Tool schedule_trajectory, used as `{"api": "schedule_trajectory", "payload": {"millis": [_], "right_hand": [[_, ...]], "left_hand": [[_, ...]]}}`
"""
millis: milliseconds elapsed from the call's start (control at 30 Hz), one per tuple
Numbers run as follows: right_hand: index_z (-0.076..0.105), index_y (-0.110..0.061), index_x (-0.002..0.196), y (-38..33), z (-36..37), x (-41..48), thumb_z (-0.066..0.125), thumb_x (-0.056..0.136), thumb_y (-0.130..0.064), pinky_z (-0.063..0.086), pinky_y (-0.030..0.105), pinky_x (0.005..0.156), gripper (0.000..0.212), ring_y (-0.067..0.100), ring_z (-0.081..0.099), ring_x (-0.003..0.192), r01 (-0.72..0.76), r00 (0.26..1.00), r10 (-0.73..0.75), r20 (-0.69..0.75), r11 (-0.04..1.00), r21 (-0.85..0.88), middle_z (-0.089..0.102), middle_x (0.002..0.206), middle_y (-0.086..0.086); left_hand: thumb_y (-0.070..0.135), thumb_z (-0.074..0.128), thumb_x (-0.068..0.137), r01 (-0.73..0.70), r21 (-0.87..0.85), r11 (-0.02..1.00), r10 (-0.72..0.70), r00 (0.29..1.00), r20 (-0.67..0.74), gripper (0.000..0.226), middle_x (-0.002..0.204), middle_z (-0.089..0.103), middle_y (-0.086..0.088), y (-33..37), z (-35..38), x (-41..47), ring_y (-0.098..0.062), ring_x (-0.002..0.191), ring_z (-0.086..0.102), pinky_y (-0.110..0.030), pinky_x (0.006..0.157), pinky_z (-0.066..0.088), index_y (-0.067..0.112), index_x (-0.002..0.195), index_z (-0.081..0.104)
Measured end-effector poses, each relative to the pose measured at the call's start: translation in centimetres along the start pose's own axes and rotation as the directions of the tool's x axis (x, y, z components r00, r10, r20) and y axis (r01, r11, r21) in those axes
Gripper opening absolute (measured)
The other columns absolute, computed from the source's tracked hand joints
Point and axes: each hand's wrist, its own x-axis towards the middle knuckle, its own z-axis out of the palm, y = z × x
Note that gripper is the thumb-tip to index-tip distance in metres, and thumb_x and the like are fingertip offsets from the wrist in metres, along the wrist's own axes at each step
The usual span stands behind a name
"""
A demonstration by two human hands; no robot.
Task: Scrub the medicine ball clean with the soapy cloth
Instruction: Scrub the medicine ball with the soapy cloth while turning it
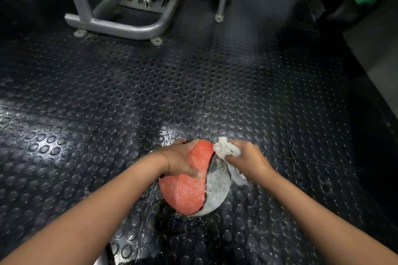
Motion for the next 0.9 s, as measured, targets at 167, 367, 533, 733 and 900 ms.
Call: {"api": "schedule_trajectory", "payload": {"millis": [167,367,533,733,900], "right_hand": [[0.055,-0.027,0.097,-0.3,0.3,-1.0,0.063,0.086,-0.02,0.03,0.016,0.033,0.015,0.002,0.033,0.027,0.041,0.995,-0.044,0.089,0.998,0.036,0.055,0.053,-0.005],[0.055,-0.017,0.074,-0.1,0.0,0.3,0.061,0.086,-0.032,0.038,0.023,0.043,0.021,0.005,0.048,0.039,0.022,1.0,-0.023,-0.014,0.997,-0.077,0.058,0.064,-0.001],[0.06,-0.021,0.103,-0.5,0.2,-0.8,0.056,0.088,-0.035,0.04,0.011,0.053,0.02,0.009,0.057,0.061,0.14,0.989,-0.123,0.082,0.959,-0.247,0.057,0.1,-0.009],[0.046,-0.026,0.127,0.2,0.3,0.5,0.056,0.089,-0.026,0.04,0.021,0.045,0.04,0.005,0.044,0.042,0.062,0.997,-0.07,-0.025,0.97,-0.237,0.065,0.083,-0.001],[0.051,-0.029,0.126,-0.4,0.5,-1.1,0.051,0.092,-0.033,0.042,0.01,0.061,0.034,0.0,0.051,0.047,0.197,0.98,-0.187,0.062,0.93,-0.311,0.052,0.13,-0.005]], "left_hand": [[0.046,0.07,0.076,0.007,-0.03,1.0,-0.007,1.0,0.004,0.101,0.158,-0.008,0.007,-0.5,-0.1,0.0,-0.025,0.143,0.015,-0.046,0.113,0.028,0.042,0.148,-0.001],[0.051,0.068,0.078,0.005,-0.022,1.0,-0.005,1.0,-0.008,0.099,0.158,-0.01,0.006,-0.3,0.1,-0.1,-0.025,0.145,0.01,-0.044,0.115,0.023,0.042,0.148,-0.002],[0.052,0.069,0.076,-0.003,-0.055,0.998,0.003,1.0,-0.007,0.101,0.158,-0.004,0.006,-1.1,0.0,0.2,-0.028,0.141,0.022,-0.043,0.11,0.034,0.043,0.148,-0.001],[0.055,0.067,0.076,-0.005,-0.015,1.0,0.005,1.0,-0.005,0.101,0.158,-0.006,0.004,-0.9,0.2,0.3,-0.028,0.142,0.019,-0.043,0.111,0.031,0.041,0.148,-0.002],[0.052,0.068,0.076,-0.011,-0.053,0.999,0.01,1.0,-0.012,0.1,0.158,-0.002,0.006,-1.1,0.0,0.2,-0.027,0.14,0.023,-0.041,0.109,0.036,0.04,0.149,0.0]]}}
